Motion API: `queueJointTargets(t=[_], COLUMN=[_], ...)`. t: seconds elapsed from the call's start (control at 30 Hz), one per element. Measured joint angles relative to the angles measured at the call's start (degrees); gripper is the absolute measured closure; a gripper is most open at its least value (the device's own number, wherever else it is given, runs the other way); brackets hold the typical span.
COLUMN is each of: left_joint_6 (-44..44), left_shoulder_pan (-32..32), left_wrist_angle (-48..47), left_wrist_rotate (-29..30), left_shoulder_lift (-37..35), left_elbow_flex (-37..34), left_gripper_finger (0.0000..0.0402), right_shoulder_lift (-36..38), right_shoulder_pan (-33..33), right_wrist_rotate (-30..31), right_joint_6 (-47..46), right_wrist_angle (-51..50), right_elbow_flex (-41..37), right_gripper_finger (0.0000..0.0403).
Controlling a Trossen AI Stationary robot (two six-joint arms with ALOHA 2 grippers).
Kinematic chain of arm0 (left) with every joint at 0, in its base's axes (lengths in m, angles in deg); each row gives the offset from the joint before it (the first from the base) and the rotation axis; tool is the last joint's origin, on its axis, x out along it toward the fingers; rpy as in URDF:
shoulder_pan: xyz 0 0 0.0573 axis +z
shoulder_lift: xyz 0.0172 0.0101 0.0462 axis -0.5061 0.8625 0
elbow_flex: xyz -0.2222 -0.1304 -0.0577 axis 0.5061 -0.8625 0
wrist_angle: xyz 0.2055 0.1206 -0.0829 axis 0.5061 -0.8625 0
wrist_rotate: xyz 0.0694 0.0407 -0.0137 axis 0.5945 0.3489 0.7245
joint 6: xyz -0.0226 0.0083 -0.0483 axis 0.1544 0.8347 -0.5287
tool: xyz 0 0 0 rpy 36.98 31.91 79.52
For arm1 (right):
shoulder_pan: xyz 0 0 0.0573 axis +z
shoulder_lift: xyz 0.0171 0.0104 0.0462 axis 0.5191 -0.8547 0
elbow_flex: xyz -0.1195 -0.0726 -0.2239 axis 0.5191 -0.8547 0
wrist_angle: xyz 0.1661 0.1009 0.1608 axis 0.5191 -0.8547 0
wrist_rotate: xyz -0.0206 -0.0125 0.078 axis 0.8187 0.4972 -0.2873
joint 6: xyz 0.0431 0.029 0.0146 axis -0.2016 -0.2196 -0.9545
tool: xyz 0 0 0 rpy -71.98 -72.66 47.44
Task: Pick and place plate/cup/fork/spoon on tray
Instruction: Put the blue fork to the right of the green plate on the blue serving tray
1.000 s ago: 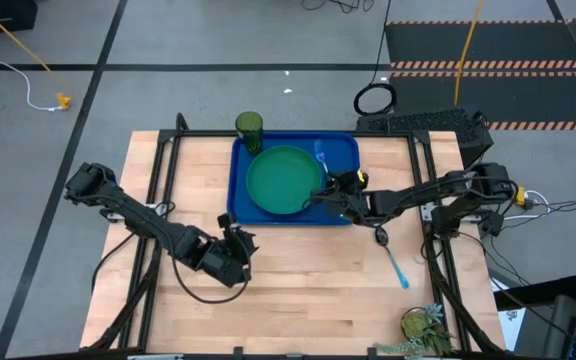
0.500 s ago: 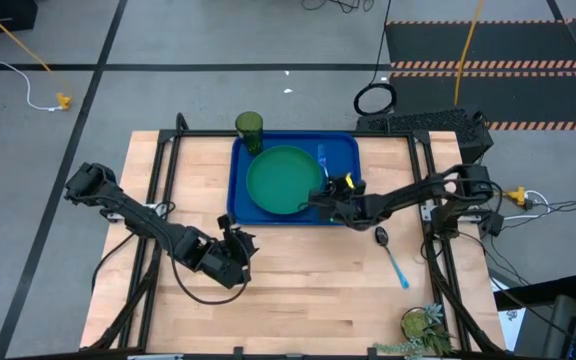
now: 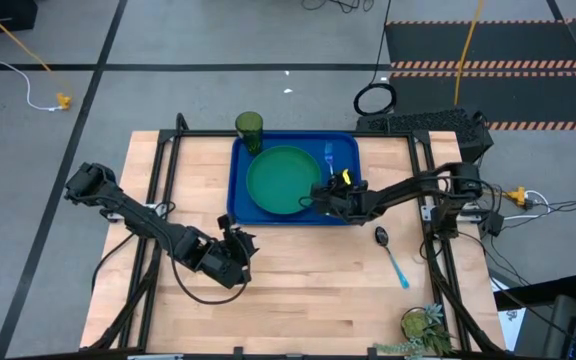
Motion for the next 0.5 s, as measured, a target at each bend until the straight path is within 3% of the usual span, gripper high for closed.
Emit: queueJointTargets(t=[0.5], left_joint_6=[-0.6], left_shoulder_pan=[0.0], left_wrist_angle=[0.2], left_wrist_rotate=[0.0], left_shoulder_lift=[0.0], left_elbow_flex=[0.0], left_gripper_finger=[0.0238], right_shoulder_lift=[-1.6], right_shoulder_pan=[0.2], right_wrist_rotate=[-2.9], right_joint_6=[-4.8], right_wrist_angle=[-1.2], right_elbow_flex=[0.0], right_gripper_finger=[0.0397])
